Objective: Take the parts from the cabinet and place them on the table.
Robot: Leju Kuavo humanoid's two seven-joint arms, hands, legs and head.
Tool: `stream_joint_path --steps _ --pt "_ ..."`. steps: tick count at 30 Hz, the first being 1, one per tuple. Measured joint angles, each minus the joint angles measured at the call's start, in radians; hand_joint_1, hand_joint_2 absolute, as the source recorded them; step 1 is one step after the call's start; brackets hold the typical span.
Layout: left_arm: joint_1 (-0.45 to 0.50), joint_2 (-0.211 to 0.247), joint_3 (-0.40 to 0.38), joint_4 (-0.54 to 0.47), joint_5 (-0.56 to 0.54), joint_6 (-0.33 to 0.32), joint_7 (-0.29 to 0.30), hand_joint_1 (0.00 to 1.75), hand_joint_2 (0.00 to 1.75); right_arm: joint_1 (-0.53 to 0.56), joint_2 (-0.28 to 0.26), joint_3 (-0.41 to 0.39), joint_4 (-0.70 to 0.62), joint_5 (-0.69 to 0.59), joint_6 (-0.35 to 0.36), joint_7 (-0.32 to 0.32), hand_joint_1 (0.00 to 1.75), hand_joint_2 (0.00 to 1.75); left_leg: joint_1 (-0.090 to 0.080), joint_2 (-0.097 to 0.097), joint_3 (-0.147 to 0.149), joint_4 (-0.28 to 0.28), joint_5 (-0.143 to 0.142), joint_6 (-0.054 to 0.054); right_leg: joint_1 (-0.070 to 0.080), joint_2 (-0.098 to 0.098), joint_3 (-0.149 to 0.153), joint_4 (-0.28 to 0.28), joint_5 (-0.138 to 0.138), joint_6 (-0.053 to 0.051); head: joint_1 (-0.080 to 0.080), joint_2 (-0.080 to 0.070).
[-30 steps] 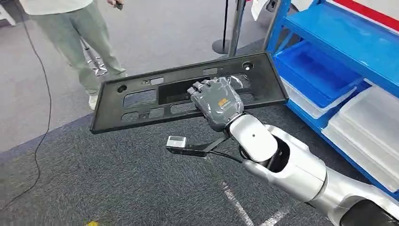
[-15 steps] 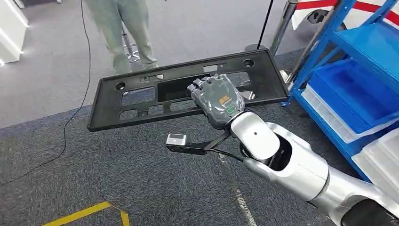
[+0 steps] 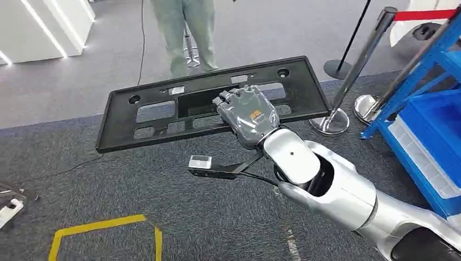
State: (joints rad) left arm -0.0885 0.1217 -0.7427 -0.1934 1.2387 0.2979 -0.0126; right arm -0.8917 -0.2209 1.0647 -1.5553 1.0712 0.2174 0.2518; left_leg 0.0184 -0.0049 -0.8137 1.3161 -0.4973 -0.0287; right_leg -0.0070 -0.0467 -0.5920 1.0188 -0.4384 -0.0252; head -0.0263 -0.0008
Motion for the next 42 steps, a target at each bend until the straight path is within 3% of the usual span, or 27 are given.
stream_joint_path --steps 2,3,4,8,9,10,11,13,14,15,17,18,19,20,23,24,26,27,29,30,31,33,34,35,39,41,42 --pt "0.001 0.0 0.0 0.0 0.003 -0.007 -0.005 0.0 1.75 0.0 0.002 0.002 0.0 -0.006 -0.001 -0.003 1.75 1.75 -0.001 0.01 0.088 -0.151 0.071 0.006 0.001 -0.026 0.002 0.0 -0.003 0.003 0.0 0.0" --pt "0.001 0.002 0.0 0.0 0.006 -0.012 -0.01 0.0 1.75 -0.002 0.005 0.002 0.002 -0.009 -0.002 -0.005 1.75 1.75 -0.005 0.037 0.145 -0.246 0.103 0.012 0.002 -0.037 0.004 0.001 -0.005 0.006 0.0 0.0" --pt "-0.002 0.003 0.0 0.0 0.007 -0.019 -0.016 0.0 1.75 -0.003 0.006 0.002 0.004 -0.01 -0.004 -0.007 1.75 1.75 -0.02 0.085 0.167 -0.297 0.086 0.019 0.01 -0.046 0.004 0.001 -0.008 0.011 0.0 0.0" --pt "0.005 0.003 0.0 0.0 0.007 -0.028 -0.019 0.0 1.75 -0.006 0.01 0.003 0.011 -0.016 -0.012 -0.016 1.75 1.75 -0.023 0.03 0.16 -0.301 0.099 0.043 0.016 -0.087 0.009 -0.004 -0.01 0.028 0.003 0.0" --pt "0.006 0.002 0.0 0.0 0.007 -0.027 -0.018 0.0 1.75 -0.007 0.011 0.003 0.012 -0.016 -0.013 -0.016 1.75 1.75 -0.011 0.02 0.167 -0.309 0.104 0.051 0.013 -0.078 0.004 0.0 -0.019 0.036 0.003 0.0" --pt "0.007 -0.001 0.0 0.0 0.008 -0.025 -0.017 0.0 1.75 -0.007 0.011 0.003 0.015 -0.016 -0.015 -0.016 1.75 1.75 -0.01 0.009 0.169 -0.312 0.105 0.053 0.006 -0.009 -0.006 0.031 -0.04 0.04 0.004 0.0" --pt "0.005 -0.001 0.0 0.0 0.008 -0.023 -0.014 0.0 1.75 -0.009 0.012 0.003 0.016 -0.016 -0.022 -0.016 1.75 1.75 -0.009 0.002 0.167 -0.312 0.107 0.059 0.006 0.024 -0.035 0.093 -0.075 0.041 0.007 0.0" --pt "0.001 -0.001 0.0 0.0 0.009 -0.019 -0.012 0.0 1.75 -0.005 0.011 0.005 0.021 -0.016 -0.025 -0.018 1.75 1.75 -0.01 -0.024 0.166 -0.312 0.106 0.062 0.005 0.046 -0.119 0.264 -0.144 0.045 0.008 0.0" --pt "0.001 -0.001 0.0 0.0 0.01 -0.018 -0.011 0.0 1.75 -0.002 0.011 0.007 0.024 -0.016 -0.025 -0.018 1.75 1.75 -0.01 -0.038 0.166 -0.311 0.106 0.062 0.005 0.046 -0.147 0.312 -0.151 0.046 0.009 0.0" --pt "0.002 -0.001 0.0 0.0 0.01 -0.016 -0.008 0.0 1.75 0.001 0.011 0.009 0.027 -0.016 -0.024 -0.018 1.75 1.75 -0.009 -0.052 0.166 -0.311 0.106 0.062 0.005 0.046 -0.152 0.313 -0.135 0.046 0.009 0.0" --pt "0.002 -0.001 0.0 0.0 0.011 -0.013 -0.003 0.0 1.75 0.001 0.011 0.009 0.031 -0.016 -0.024 -0.018 1.75 1.75 -0.008 -0.081 0.167 -0.306 0.106 0.061 -0.001 0.05 -0.103 0.195 -0.056 0.044 0.009 0.0" --pt "0.002 -0.001 0.0 0.0 0.011 -0.011 0.001 0.0 1.75 -0.001 0.011 0.009 0.031 -0.016 -0.024 -0.018 1.75 1.75 -0.007 -0.094 0.166 -0.302 0.103 0.057 -0.005 0.073 -0.06 0.102 -0.008 0.044 0.009 0.0" --pt "0.002 -0.001 0.0 0.0 0.012 -0.01 0.003 0.0 1.75 -0.002 0.011 0.009 0.032 -0.017 -0.024 -0.018 1.75 1.75 -0.005 -0.105 0.162 -0.297 0.101 0.053 -0.013 0.127 -0.033 0.036 0.008 0.043 0.01 0.0" --pt "0.0 0.0 0.0 0.0 0.013 -0.008 0.005 0.0 1.75 -0.003 0.011 0.009 0.032 -0.018 -0.024 -0.017 1.75 1.75 -0.01 -0.116 0.152 -0.285 0.1 0.046 -0.014 0.142 -0.015 0.014 -0.004 0.043 0.008 0.0" --pt "0.005 0.0 0.0 0.0 0.016 -0.001 0.012 0.0 1.75 -0.002 0.01 0.009 0.034 -0.02 -0.024 -0.014 1.75 1.75 0.001 -0.152 0.147 -0.299 0.11 0.022 -0.003 0.106 -0.015 0.017 -0.003 0.028 0.008 0.0" --pt "0.009 0.004 0.0 0.001 0.018 0.001 0.013 0.0 1.75 -0.003 0.012 0.009 0.034 -0.02 -0.024 -0.013 1.75 1.75 0.001 -0.16 0.142 -0.296 0.109 0.019 -0.014 0.09 -0.01 0.005 0.004 0.018 0.009 0.0" --pt "0.009 0.0 0.0 0.001 0.02 0.001 0.014 0.0 1.75 -0.007 0.014 0.009 0.034 -0.021 -0.024 -0.013 1.75 1.75 -0.008 -0.055 0.113 -0.227 0.065 0.011 -0.01 0.068 -0.001 -0.004 0.006 0.009 -0.01 0.0" --pt "0.004 0.0 0.0 0.001 0.021 0.001 0.013 0.0 1.75 -0.009 0.014 0.009 0.034 -0.021 -0.024 -0.013 1.75 1.75 -0.006 -0.026 0.075 -0.149 0.025 0.006 -0.006 0.053 0.0 -0.003 0.005 0.007 -0.01 0.0" --pt "0.003 0.0 0.0 0.001 0.021 0.0 0.013 0.0 1.75 -0.007 0.013 0.009 0.036 -0.021 -0.023 -0.013 1.75 1.75 -0.005 -0.005 0.007 -0.011 -0.025 0.002 0.0 0.024 -0.001 -0.003 0.002 0.003 -0.01 0.0" --pt "0.003 0.0 0.0 0.001 0.021 -0.001 0.013 0.0 1.75 -0.006 0.013 0.009 0.037 -0.021 -0.023 -0.012 1.75 1.75 -0.005 -0.002 0.0 0.002 -0.02 0.002 0.001 0.011 0.0 -0.003 0.002 0.002 -0.01 0.0" --pt "0.004 -0.001 0.0 0.001 0.021 -0.001 0.013 0.0 1.75 -0.006 0.013 0.009 0.037 -0.021 -0.023 -0.012 1.75 1.75 -0.005 -0.001 0.018 -0.032 0.004 0.004 0.003 -0.003 0.0 -0.003 0.0 0.001 -0.01 0.0" --pt "0.005 -0.001 0.0 0.001 0.019 -0.003 0.01 0.0 1.75 -0.007 0.013 0.009 0.037 -0.021 -0.024 -0.01 1.75 1.75 -0.009 0.02 0.112 -0.195 0.08 0.015 0.007 -0.027 0.006 -0.003 -0.005 0.004 -0.01 0.0" --pt "0.004 0.0 0.0 0.001 0.018 -0.003 0.009 0.0 1.75 -0.007 0.013 0.009 0.037 -0.021 -0.024 -0.008 1.75 1.75 -0.016 0.066 0.16 -0.28 0.1 0.026 0.008 -0.039 0.011 -0.003 -0.009 0.006 -0.01 0.0" --pt "0.002 0.0 0.0 0.001 0.016 -0.003 0.009 0.0 1.75 -0.007 0.012 0.008 0.037 -0.022 -0.024 -0.006 1.75 1.75 -0.033 0.089 0.173 -0.297 0.088 0.036 0.018 -0.047 0.01 -0.002 -0.012 0.012 -0.01 0.0" --pt "0.006 0.0 0.0 0.001 0.008 -0.002 0.003 0.0 1.75 -0.004 0.011 0.008 0.034 -0.027 -0.024 0.0 1.75 1.75 -0.03 0.036 0.17 -0.309 0.095 0.055 0.019 -0.088 0.021 -0.005 -0.022 0.029 -0.01 0.0" --pt "0.008 0.0 0.0 0.001 0.007 -0.002 0.003 0.0 1.75 -0.004 0.01 0.005 0.03 -0.027 -0.024 0.001 1.75 1.75 -0.018 0.015 0.181 -0.32 0.1 0.065 0.009 0.002 -0.004 0.056 -0.063 0.038 -0.008 0.0" --pt "0.004 0.0 0.0 0.001 0.007 -0.002 0.002 0.0 1.75 -0.003 0.008 0.005 0.028 -0.027 -0.024 0.001 1.75 1.75 -0.017 0.007 0.18 -0.319 0.101 0.069 0.008 0.03 -0.043 0.133 -0.102 0.039 -0.004 0.0"
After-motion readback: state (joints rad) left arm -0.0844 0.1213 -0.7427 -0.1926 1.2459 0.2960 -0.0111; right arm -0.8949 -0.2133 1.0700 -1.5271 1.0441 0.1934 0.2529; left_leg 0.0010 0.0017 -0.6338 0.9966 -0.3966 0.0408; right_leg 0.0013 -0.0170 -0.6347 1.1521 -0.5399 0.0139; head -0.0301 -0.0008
